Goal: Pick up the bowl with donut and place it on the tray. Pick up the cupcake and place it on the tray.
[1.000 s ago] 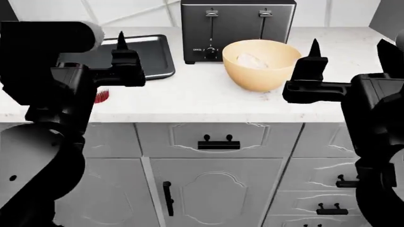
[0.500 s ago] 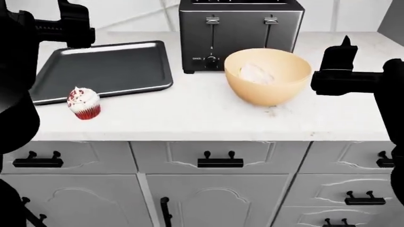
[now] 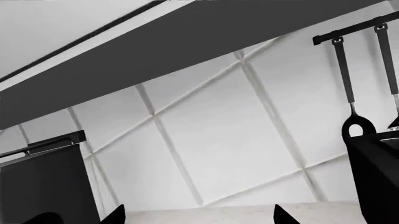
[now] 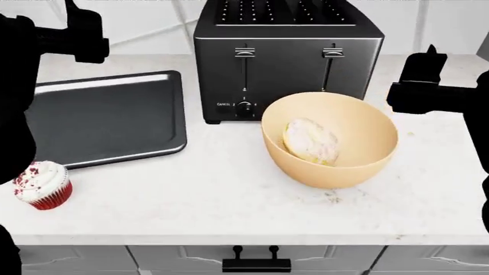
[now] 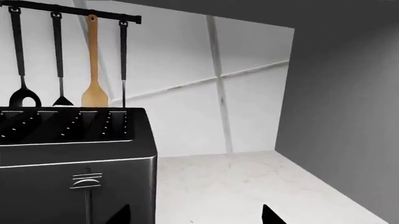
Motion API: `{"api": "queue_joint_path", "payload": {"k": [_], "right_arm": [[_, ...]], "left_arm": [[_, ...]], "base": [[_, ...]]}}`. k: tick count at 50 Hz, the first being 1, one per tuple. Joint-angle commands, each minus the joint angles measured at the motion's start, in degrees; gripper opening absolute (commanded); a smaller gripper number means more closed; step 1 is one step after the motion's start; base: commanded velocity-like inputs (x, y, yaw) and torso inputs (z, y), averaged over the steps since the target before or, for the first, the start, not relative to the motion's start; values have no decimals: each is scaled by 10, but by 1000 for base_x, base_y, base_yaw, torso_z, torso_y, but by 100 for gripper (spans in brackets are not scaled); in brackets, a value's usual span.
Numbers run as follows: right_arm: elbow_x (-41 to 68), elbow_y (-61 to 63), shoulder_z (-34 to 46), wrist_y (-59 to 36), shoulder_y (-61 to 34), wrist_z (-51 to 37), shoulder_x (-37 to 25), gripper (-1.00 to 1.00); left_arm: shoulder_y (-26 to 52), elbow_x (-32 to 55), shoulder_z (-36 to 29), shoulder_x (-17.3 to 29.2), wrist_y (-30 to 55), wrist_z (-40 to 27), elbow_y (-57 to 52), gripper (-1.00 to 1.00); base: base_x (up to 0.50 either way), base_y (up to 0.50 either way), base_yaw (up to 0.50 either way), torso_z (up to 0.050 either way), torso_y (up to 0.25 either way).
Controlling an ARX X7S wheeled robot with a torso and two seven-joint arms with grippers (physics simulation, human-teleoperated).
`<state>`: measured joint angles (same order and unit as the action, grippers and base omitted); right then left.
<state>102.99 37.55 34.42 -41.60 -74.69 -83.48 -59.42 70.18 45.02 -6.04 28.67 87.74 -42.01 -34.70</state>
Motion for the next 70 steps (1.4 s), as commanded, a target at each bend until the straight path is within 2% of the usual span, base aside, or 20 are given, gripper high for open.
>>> {"api": "queue_joint_path", "payload": {"k": [1, 8, 10, 13, 19, 42, 56, 70], "right_arm": [[11, -4, -1, 28, 20, -3, 0, 100], [58, -61, 33, 10, -31, -60, 47, 100], [88, -93, 74, 12, -76, -64, 62, 100], [155, -139, 183, 55, -166, -64, 68, 100], [244, -195, 284, 93, -238, -62, 89, 100], [239, -264, 392, 158, -206, -49, 101, 100], [231, -291, 409, 183, -165, -11, 104, 100], [240, -334, 439, 165, -135, 14, 116, 100]], "left_arm": [[4, 20, 3, 7, 4, -13, 2, 100], [3, 29, 5, 12, 0, -21, 3, 100], [4, 32, 6, 14, 0, -24, 4, 100], [4, 37, 6, 16, -2, -27, 4, 100], [4, 44, 6, 18, -5, -31, 7, 100], [10, 67, -5, 26, -13, -50, 13, 100], [12, 78, -11, 28, -17, -62, 16, 100], [11, 88, -17, 33, -25, -72, 20, 100]], "base": [[0, 0, 0, 0, 0], [0, 0, 0, 0, 0], [0, 0, 0, 0, 0], [0, 0, 0, 0, 0], [0, 0, 0, 0, 0], [0, 0, 0, 0, 0], [0, 0, 0, 0, 0], [0, 0, 0, 0, 0]]}}
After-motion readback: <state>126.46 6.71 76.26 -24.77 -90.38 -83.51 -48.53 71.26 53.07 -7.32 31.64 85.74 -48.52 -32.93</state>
